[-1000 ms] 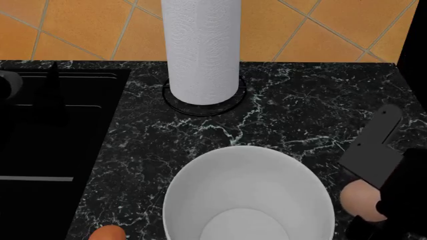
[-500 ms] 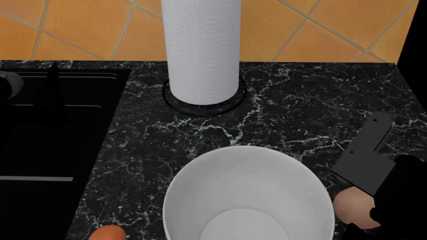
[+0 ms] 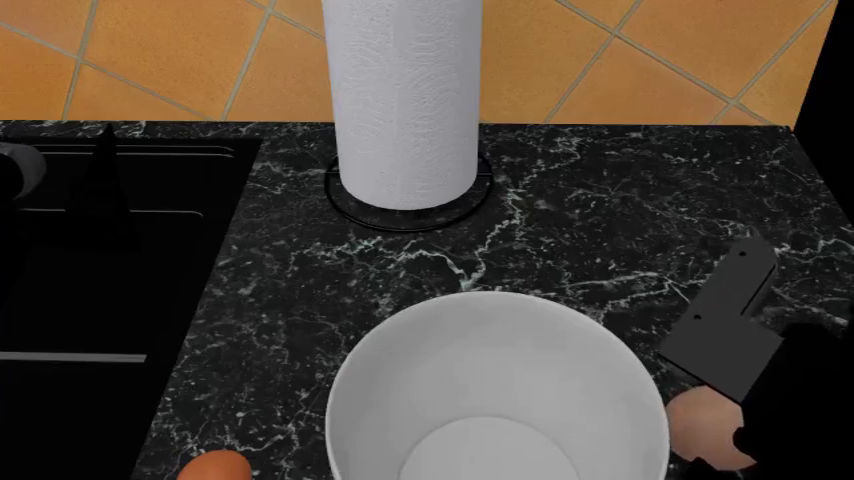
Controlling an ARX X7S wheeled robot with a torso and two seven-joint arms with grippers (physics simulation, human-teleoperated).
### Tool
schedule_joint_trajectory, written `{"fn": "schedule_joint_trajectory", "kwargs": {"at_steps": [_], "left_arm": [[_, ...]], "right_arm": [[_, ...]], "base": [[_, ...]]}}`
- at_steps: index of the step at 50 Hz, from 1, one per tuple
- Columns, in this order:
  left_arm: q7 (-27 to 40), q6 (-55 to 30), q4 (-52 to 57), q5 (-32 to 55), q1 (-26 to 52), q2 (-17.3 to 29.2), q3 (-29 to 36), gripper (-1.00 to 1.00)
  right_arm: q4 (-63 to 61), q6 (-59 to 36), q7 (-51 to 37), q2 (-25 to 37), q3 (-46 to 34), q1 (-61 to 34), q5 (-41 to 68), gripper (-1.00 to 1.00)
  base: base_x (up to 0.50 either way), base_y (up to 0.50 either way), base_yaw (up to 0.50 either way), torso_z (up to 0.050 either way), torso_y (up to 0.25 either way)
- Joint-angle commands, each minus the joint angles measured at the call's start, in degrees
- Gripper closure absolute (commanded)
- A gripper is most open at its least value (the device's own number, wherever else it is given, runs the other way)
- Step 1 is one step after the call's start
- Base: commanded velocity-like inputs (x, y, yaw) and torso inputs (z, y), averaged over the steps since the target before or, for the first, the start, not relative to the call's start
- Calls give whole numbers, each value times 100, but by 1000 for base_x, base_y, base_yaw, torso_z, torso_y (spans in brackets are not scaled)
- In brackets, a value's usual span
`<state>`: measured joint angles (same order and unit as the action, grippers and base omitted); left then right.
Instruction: Place the eggs and milk next to the bowl.
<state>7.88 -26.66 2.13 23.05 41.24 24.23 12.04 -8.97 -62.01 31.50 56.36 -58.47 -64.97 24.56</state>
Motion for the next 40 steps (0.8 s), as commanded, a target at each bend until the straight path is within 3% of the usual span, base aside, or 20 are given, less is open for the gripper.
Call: {"fn": "schedule_joint_trajectory", "kwargs": {"at_steps": [1, 16, 17, 40], "left_arm": [[-304, 181, -351, -99, 112, -120, -109, -100], [-274, 177, -281, -77, 49, -104, -104, -100], [-272, 173, -275, -75, 47, -103, -101, -100], [-239, 133, -246, -49, 73, -99, -75, -100]], "right_arm": [[160, 114, 161, -155, 93, 99, -98, 100], [173, 140, 100, -150, 128, 212, -35, 100], [159, 140, 122, -142, 110, 205, -39, -100], [-16, -41, 232, -72, 50, 61, -28, -100]], "base": [[0, 0, 0, 0, 0], [1, 0, 2, 0, 0], [0, 0, 0, 0, 0], [0, 0, 0, 0, 0]]}}
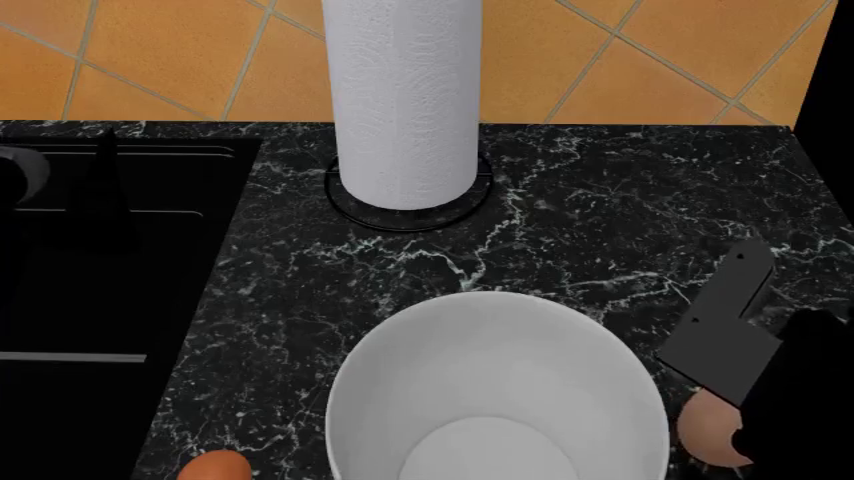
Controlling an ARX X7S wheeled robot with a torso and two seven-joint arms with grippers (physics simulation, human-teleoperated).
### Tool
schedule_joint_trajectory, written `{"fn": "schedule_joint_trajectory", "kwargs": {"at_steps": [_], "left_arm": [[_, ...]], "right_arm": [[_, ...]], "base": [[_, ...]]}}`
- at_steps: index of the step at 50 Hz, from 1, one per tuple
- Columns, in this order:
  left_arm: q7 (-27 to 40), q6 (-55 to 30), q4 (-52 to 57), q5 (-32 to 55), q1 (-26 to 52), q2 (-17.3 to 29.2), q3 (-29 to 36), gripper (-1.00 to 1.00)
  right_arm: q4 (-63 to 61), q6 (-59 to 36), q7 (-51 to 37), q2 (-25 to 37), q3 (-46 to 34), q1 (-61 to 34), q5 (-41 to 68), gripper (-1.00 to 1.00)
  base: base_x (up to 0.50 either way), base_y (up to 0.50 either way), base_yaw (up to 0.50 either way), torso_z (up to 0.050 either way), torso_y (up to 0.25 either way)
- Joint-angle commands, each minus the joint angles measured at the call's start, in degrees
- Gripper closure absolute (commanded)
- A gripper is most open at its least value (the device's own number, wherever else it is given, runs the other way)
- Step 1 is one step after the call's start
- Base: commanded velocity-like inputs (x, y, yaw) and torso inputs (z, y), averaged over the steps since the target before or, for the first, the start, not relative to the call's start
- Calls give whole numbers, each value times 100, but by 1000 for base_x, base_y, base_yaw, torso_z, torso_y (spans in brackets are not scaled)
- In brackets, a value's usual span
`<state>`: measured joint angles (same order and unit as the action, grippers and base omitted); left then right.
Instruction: Place the eggs and milk next to the bowl.
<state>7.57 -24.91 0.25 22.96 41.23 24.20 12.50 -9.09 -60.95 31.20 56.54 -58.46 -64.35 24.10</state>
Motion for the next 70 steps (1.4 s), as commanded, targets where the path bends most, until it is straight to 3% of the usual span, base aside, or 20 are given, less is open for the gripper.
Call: {"fn": "schedule_joint_trajectory", "kwargs": {"at_steps": [1, 39, 57, 70], "left_arm": [[-202, -56, -39, -34, 72, -94, -121, -100], [-213, -4, -30, 32, 90, -76, -114, -100], [-190, -83, 71, 83, 127, -49, -108, -100], [-211, -142, 62, 100, 155, -23, -64, -100]], "right_arm": [[-9, -148, 268, -77, 36, -11, 5, -100], [-1210, -1194, 494, 528, 195, -834, 139, -100], [-1735, -1743, 609, 716, 507, -1353, 343, -100], [-2121, -2200, 567, 848, 1153, -1637, 745, -100]], "base": [[0, 0, 0, 0, 0], [0, 0, 0, 0, 0], [0, 0, 0, 0, 0], [0, 0, 0, 0, 0]]}}
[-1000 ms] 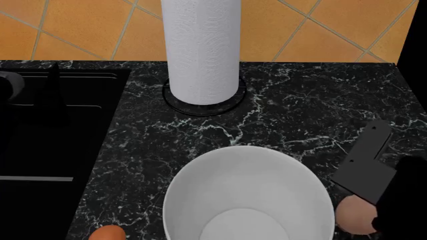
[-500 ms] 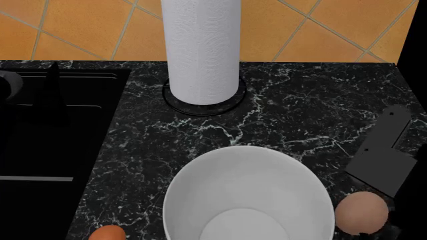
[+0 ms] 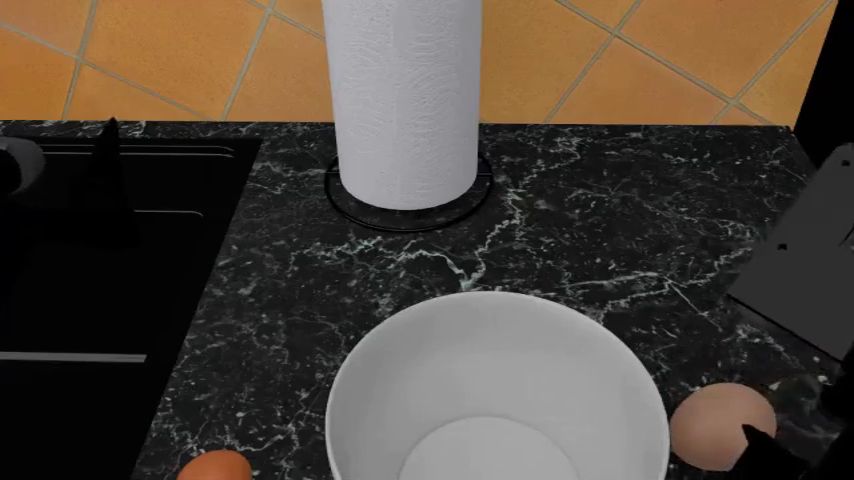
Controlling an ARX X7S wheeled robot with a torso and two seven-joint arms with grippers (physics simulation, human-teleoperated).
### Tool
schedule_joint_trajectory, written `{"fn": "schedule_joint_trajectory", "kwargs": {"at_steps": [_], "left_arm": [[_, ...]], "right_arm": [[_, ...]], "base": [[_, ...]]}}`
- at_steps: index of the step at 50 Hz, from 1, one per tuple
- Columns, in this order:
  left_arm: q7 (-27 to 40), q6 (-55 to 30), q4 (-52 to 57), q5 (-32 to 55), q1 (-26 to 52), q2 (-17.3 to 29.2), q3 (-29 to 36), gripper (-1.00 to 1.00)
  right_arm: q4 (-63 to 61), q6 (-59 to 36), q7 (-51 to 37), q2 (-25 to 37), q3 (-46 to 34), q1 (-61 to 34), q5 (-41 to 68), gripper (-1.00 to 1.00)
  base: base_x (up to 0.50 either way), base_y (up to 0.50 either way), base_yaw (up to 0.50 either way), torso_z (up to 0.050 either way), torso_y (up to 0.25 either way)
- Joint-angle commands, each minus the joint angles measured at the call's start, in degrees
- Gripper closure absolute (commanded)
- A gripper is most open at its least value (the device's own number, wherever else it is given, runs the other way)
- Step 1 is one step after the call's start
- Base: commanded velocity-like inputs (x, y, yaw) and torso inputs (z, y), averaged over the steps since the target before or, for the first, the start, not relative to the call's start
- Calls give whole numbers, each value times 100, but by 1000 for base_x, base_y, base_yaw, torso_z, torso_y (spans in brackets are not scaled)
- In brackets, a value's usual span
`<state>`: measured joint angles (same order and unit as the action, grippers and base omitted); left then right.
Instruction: Place the eggs and milk next to the bowl.
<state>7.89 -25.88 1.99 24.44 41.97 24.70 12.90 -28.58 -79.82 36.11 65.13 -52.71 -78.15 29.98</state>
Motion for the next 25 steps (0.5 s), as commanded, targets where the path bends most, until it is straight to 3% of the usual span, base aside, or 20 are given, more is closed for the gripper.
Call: {"fn": "schedule_joint_trajectory", "kwargs": {"at_steps": [1, 6, 8, 25], "left_arm": [[-240, -66, -100, -39, 80, -64, -108, -100], [-236, -130, -37, -19, 53, -39, -89, -100], [-273, -145, -45, -15, 46, -20, -62, -100], [-450, -572, 158, 13, 42, 301, 140, -100]], "right_arm": [[-162, -346, 35, -5, 678, -252, 197, -100], [-194, -462, -143, -94, 1085, -200, 396, -100], [-39, -418, -400, -278, 1561, 17, 539, -100], [1133, 215, -1859, -1490, 2792, 926, 252, -100]], "base": [[0, 0, 0, 0, 0], [0, 0, 0, 0, 0], [0, 0, 0, 0, 0], [0, 0, 0, 0, 0]]}}
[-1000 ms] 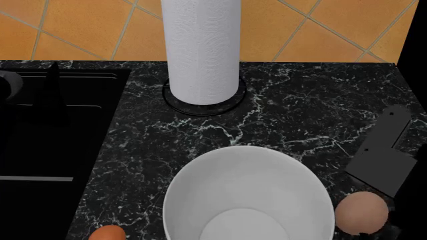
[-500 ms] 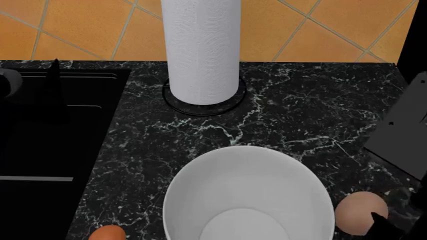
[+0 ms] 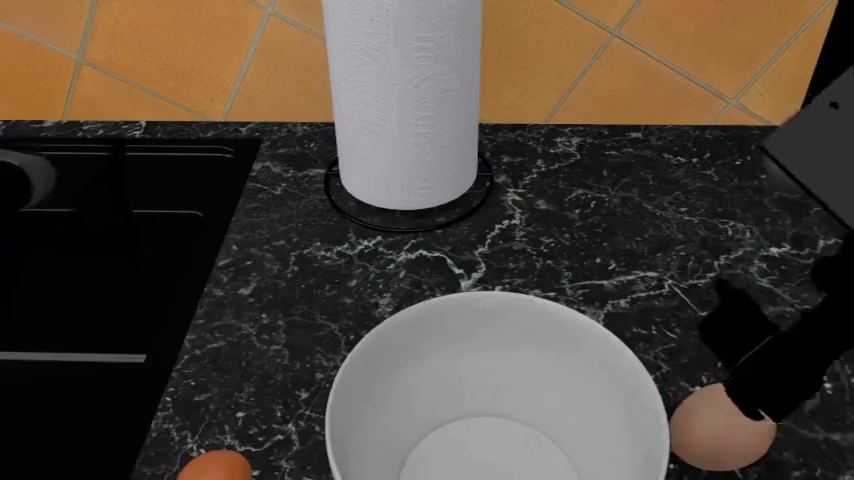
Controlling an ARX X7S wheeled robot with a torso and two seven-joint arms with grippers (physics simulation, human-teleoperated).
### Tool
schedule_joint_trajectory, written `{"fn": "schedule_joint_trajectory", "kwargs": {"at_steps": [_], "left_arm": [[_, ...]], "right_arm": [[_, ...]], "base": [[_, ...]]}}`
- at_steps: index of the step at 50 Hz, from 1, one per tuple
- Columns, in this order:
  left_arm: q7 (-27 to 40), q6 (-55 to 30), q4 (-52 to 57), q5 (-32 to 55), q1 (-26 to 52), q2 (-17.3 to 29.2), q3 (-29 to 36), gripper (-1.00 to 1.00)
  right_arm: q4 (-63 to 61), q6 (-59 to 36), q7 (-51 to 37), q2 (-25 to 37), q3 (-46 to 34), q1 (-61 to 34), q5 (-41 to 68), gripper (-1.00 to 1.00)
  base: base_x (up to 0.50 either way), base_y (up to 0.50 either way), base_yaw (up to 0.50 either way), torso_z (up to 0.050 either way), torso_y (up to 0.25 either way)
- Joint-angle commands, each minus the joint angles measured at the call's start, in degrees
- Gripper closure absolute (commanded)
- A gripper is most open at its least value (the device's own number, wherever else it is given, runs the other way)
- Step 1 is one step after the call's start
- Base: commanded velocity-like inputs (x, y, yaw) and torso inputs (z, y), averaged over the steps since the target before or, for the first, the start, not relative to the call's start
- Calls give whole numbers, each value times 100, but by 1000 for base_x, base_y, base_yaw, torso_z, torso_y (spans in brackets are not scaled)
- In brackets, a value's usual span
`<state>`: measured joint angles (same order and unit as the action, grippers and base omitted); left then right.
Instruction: Place the eggs and milk next to the bowl.
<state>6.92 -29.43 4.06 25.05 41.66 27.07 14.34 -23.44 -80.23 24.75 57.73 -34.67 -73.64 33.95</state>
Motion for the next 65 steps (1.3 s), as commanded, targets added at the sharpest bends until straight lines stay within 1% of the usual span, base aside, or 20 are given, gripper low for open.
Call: {"fn": "schedule_joint_trajectory", "kwargs": {"at_steps": [1, 8, 17, 27, 38, 42, 45, 48, 52, 57, 65], "left_arm": [[-371, -270, -43, -36, 81, 85, 13, -100], [-543, -350, 30, -100, 55, 242, 212, -100], [-702, -584, 155, -31, 89, 400, 318, -100], [-1152, -767, 73, -152, 341, 639, 732, -100], [-1532, -1356, 240, 3, 659, 966, 909, -100], [-1856, -1579, 375, 25, 740, 1198, 1154, -100], [-2024, -1817, 434, 216, 830, 1289, 1115, -100], [-2251, -1907, 524, 266, 857, 1424, 1244, -100], [-2406, -2051, 721, 414, 841, 1575, 1243, -100], [-2661, -2077, 992, 581, 753, 1779, 1269, -100], [-2849, -2049, 1308, 917, 514, 1992, 1081, -100]], "right_arm": [[650, 329, -773, -817, 902, 479, -220, -100], [1165, 813, -1345, -1501, 1327, 710, -409, -100], [1499, 1145, -1593, -1770, 1483, 829, -540, -100], [1486, 1199, -1646, -1782, 1544, 887, -532, -100], [1296, 1142, -1679, -1688, 1696, 1032, -427, -100], [1215, 1075, -1686, -1650, 1732, 1033, -386, -100], [1162, 1055, -1689, -1610, 1771, 1067, -358, -100], [1132, 1057, -1702, -1591, 1816, 1130, -334, -100], [1116, 1082, -1696, -1561, 1837, 1189, -320, -100], [1090, 1061, -1686, -1550, 1808, 1183, -307, -100], [1014, 980, -1693, -1512, 1823, 1182, -260, -100]], "base": [[0, 0, 0, 0, 0], [0, 0, 0, 0, 0], [0, 0, 0, 0, 0], [0, 0, 0, 0, 0], [0, 0, 0, 0, 0], [0, 0, 0, 0, 0], [0, 0, 0, 0, 0], [0, 0, 0, 0, 0], [0, 0, 0, 0, 0], [0, 0, 0, 0, 0], [0, 0, 0, 0, 0]]}}
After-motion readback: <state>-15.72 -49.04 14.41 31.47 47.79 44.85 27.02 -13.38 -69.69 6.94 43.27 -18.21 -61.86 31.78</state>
